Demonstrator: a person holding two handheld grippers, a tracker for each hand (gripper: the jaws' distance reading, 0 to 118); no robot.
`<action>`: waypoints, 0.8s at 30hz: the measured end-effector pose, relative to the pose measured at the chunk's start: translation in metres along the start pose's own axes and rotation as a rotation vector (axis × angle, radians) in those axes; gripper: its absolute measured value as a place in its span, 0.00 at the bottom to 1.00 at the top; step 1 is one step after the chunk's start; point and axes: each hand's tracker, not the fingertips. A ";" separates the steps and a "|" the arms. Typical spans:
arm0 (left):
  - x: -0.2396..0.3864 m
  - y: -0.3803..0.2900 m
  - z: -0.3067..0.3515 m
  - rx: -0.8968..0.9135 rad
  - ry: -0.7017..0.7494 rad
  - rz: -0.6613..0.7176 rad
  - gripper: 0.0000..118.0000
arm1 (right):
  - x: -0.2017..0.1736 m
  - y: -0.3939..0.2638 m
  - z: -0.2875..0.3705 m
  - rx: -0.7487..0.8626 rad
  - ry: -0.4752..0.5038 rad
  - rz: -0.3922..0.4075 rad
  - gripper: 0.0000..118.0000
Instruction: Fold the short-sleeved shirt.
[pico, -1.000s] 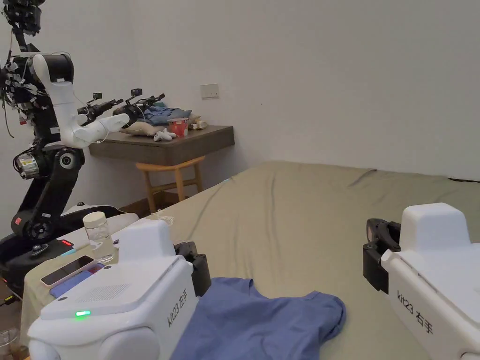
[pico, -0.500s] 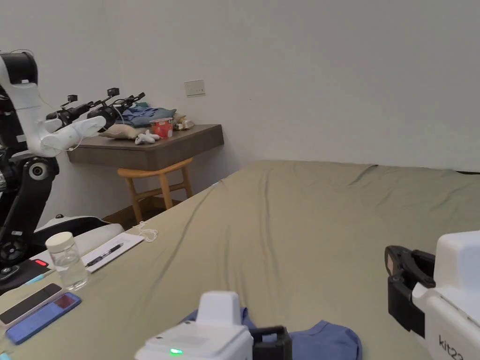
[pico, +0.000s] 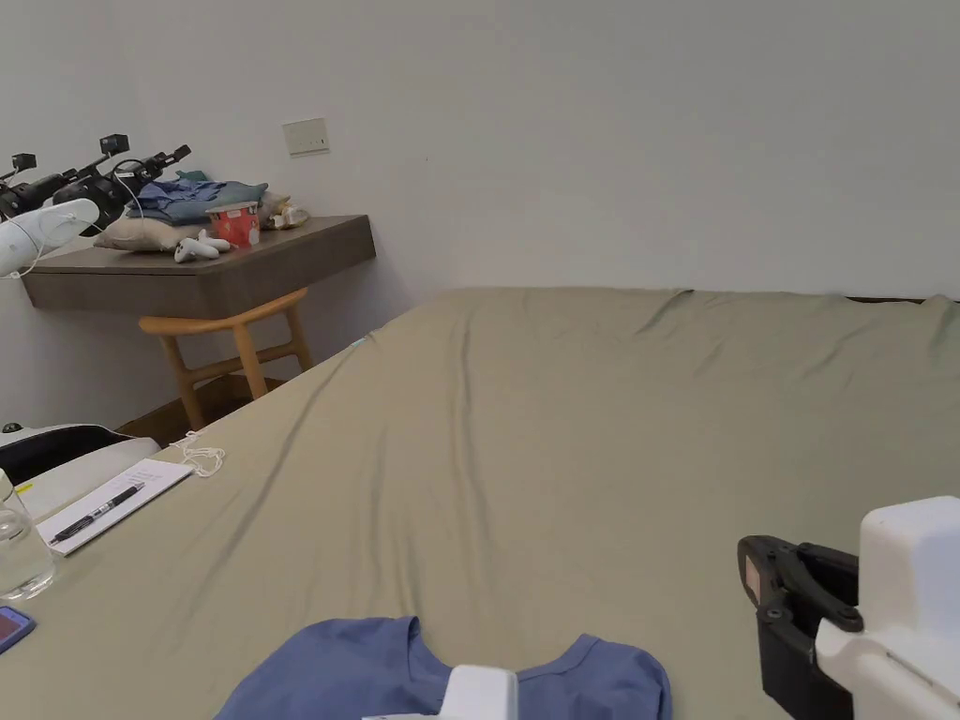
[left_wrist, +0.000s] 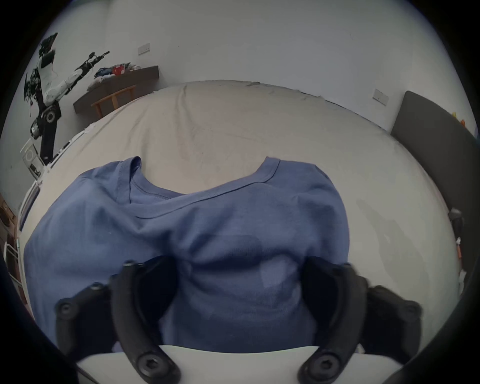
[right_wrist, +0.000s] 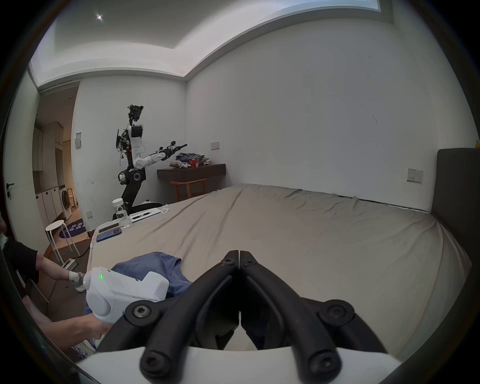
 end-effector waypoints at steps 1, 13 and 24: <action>-0.004 0.005 0.005 -0.014 -0.036 0.021 0.66 | 0.003 0.000 0.004 -0.002 0.002 -0.014 0.00; -0.051 0.069 0.050 0.085 -0.513 0.605 0.02 | 0.052 0.007 0.057 0.020 -0.087 -0.126 0.00; 0.228 0.219 0.102 0.161 -0.778 0.086 0.02 | 0.149 0.017 0.193 0.144 -0.401 -0.155 0.00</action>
